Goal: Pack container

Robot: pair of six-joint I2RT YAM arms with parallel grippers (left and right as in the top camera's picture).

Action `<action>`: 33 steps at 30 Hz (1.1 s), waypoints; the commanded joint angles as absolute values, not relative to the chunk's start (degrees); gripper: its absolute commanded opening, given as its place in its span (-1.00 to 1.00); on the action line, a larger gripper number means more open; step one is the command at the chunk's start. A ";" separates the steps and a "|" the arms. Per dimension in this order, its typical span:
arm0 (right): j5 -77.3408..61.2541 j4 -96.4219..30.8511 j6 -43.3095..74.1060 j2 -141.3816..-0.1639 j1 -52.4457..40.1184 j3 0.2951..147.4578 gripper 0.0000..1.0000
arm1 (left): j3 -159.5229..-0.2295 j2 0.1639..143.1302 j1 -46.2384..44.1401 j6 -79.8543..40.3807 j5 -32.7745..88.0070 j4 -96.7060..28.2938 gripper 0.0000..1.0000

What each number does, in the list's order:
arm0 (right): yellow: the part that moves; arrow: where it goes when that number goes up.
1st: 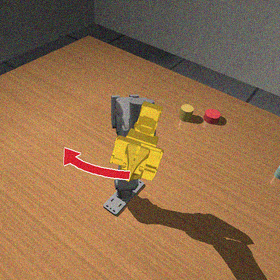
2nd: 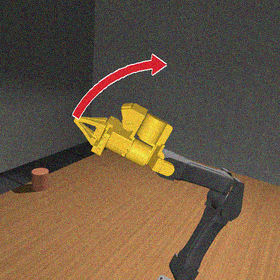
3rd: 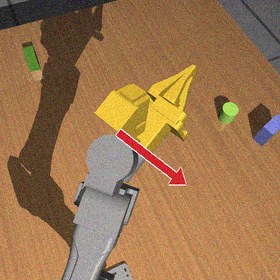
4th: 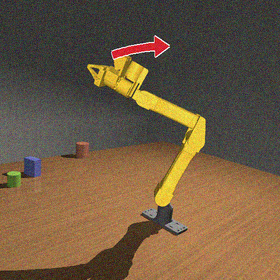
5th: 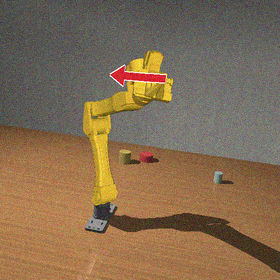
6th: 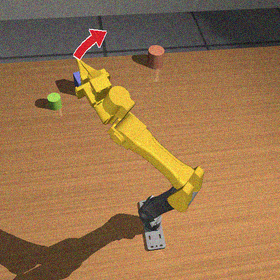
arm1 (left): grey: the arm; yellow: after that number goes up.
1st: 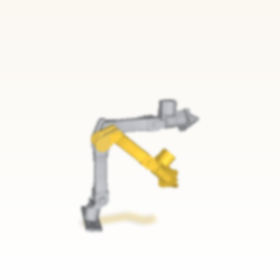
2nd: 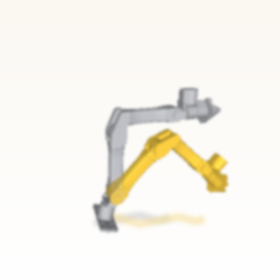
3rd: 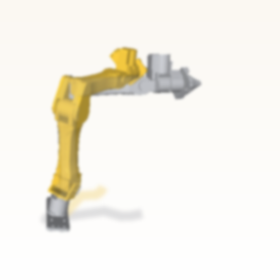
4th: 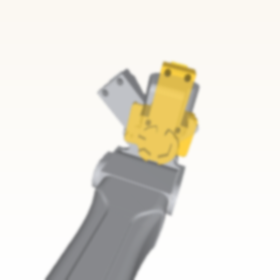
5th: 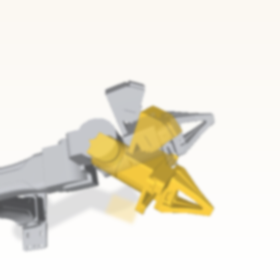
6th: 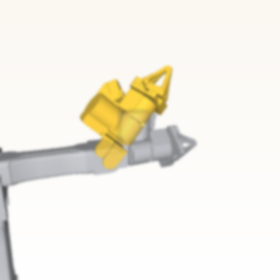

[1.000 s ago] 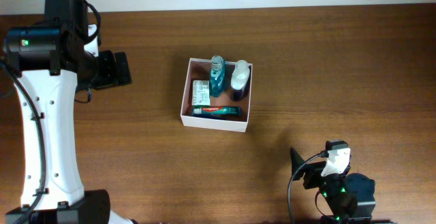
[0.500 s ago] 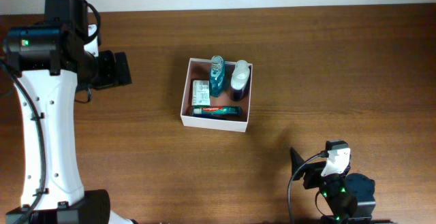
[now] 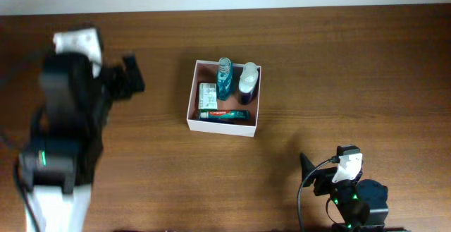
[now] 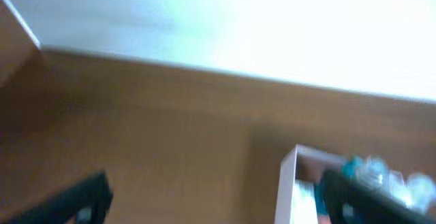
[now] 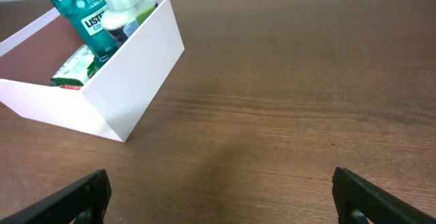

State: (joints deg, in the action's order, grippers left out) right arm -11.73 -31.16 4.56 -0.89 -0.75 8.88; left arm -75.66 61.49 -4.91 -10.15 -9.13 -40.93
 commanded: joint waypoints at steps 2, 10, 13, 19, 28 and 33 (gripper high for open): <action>-12.25 -31.00 4.95 -0.21 -0.30 8.47 0.98 | -58.06 49.50 -4.40 -9.56 -10.61 -33.08 0.99; -12.23 -31.00 4.95 -0.21 -0.30 8.47 0.98 | -32.58 28.40 -1.54 -9.56 -10.59 -26.76 0.99; -12.23 -31.00 4.95 -0.21 -0.30 8.47 0.98 | -25.17 22.04 -1.37 -9.58 -10.52 -25.28 0.99; -12.25 -31.00 4.95 -0.21 -0.30 8.47 0.98 | -13.15 12.43 -1.37 -9.61 -10.35 -20.56 0.99; -12.25 -31.00 4.95 -0.21 -0.30 8.47 0.98 | -4.51 3.90 -1.39 -9.61 -10.07 -13.61 0.99; -12.25 -31.00 4.95 -0.21 -0.30 8.47 0.98 | -4.38 3.57 -1.32 -9.58 -9.96 -13.67 0.99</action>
State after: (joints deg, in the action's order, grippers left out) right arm -11.75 -31.16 4.54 -0.84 -0.75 8.88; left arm -4.93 4.12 -1.72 -10.13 -10.11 -13.93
